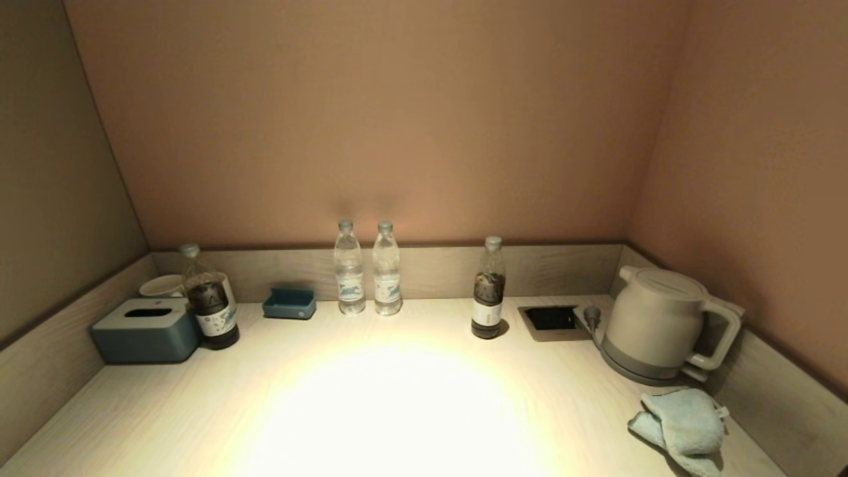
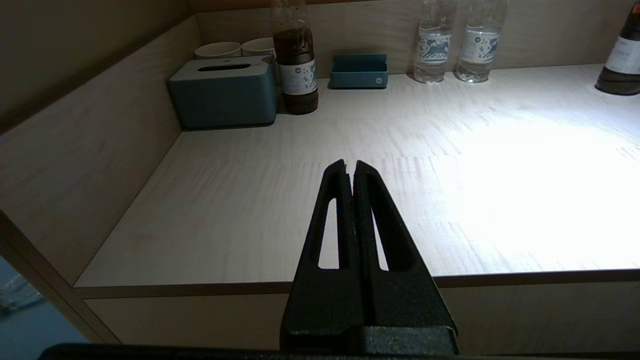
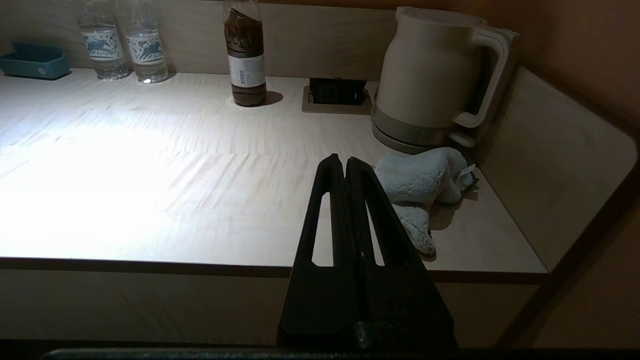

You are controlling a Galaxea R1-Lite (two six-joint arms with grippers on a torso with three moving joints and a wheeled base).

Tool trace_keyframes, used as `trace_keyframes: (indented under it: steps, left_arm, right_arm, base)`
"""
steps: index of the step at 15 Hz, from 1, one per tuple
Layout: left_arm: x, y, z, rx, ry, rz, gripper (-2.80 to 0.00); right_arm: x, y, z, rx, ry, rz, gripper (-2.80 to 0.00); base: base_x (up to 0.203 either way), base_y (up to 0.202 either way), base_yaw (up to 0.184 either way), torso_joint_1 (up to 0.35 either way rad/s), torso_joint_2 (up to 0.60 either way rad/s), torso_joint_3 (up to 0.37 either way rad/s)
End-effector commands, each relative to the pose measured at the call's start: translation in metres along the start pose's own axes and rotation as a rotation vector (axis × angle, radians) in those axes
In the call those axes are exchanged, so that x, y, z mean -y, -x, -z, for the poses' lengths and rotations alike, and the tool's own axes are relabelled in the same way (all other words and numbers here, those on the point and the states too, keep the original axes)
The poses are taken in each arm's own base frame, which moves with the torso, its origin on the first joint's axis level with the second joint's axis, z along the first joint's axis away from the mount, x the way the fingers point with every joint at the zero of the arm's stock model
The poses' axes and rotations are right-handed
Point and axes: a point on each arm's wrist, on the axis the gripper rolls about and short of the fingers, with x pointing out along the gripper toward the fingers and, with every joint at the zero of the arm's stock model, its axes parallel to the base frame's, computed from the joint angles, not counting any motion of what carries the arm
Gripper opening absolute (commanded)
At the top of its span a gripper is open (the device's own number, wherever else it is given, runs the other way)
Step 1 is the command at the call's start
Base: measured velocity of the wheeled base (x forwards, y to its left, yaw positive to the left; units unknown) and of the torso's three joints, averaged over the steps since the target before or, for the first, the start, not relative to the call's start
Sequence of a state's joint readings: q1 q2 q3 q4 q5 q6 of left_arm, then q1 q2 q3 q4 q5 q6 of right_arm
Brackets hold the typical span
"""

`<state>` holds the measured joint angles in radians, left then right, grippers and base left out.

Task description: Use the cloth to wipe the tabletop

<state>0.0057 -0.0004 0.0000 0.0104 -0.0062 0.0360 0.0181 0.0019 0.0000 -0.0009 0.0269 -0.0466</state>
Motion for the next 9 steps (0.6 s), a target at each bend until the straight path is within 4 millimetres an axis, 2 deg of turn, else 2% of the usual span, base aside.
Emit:
trace_keyframes:
  steps: [1, 9]
  left_arm:
    - [0.0, 0.0, 0.0, -0.001, 0.001, 0.0, -2.8]
    - [0.0, 0.0, 0.0, -0.001, 0.001, 0.0, -2.8]
  right_arm:
    - [0.0, 0.0, -0.0001, 0.001, 0.001, -0.001, -2.8]
    - [0.0, 0.0, -0.0001, 0.001, 0.001, -0.001, -2.8]
  base:
    - [0.0, 0.0, 0.0, 0.0, 0.0, 0.0]
    - [0.0, 0.0, 0.0, 0.0, 0.0, 0.0]
